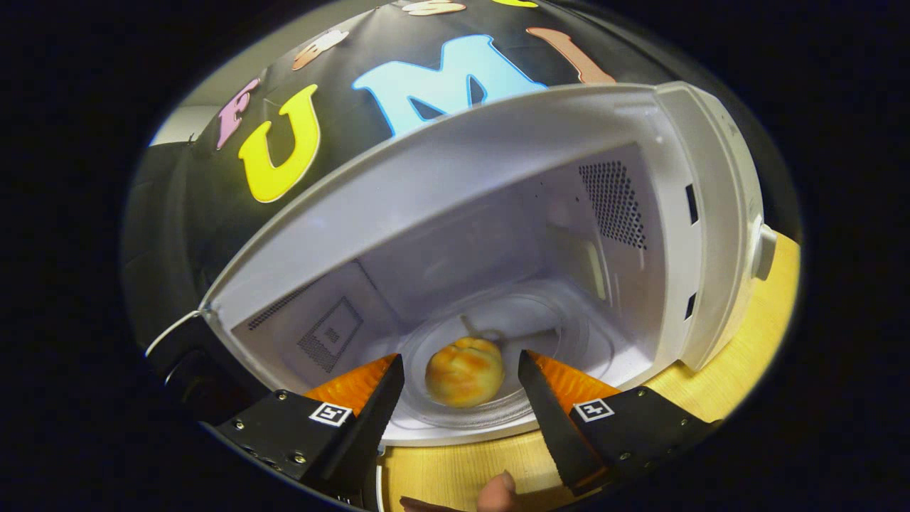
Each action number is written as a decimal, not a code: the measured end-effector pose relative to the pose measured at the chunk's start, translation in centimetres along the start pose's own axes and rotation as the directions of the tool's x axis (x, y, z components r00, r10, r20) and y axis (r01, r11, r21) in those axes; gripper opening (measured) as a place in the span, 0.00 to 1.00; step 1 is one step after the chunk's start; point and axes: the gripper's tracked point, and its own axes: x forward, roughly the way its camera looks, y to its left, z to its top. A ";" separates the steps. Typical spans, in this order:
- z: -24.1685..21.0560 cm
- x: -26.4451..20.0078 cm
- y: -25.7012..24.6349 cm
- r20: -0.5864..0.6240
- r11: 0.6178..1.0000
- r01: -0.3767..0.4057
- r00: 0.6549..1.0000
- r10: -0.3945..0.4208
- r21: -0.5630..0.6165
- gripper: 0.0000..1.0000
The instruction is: Open the microwave, put the food inside, and close the microwave door.
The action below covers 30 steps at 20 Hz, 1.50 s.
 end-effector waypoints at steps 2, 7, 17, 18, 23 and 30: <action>0.4 -2.7 1.0 0.003 0.999 -0.042 0.999 0.042 -0.013 0.98; 2.7 -11.7 4.8 0.057 0.982 -0.169 0.983 0.174 -0.087 0.97; 3.1 -32.7 17.3 0.152 0.806 -0.486 0.817 0.557 -0.338 0.97; 2.5 -34.0 18.3 0.139 0.785 -0.508 0.802 0.582 -0.356 0.97; -2.5 -37.7 22.6 0.051 0.685 -0.595 0.738 0.673 -0.420 0.97; -11.3 -37.8 26.5 -0.093 0.564 -0.660 0.686 0.721 -0.497 0.75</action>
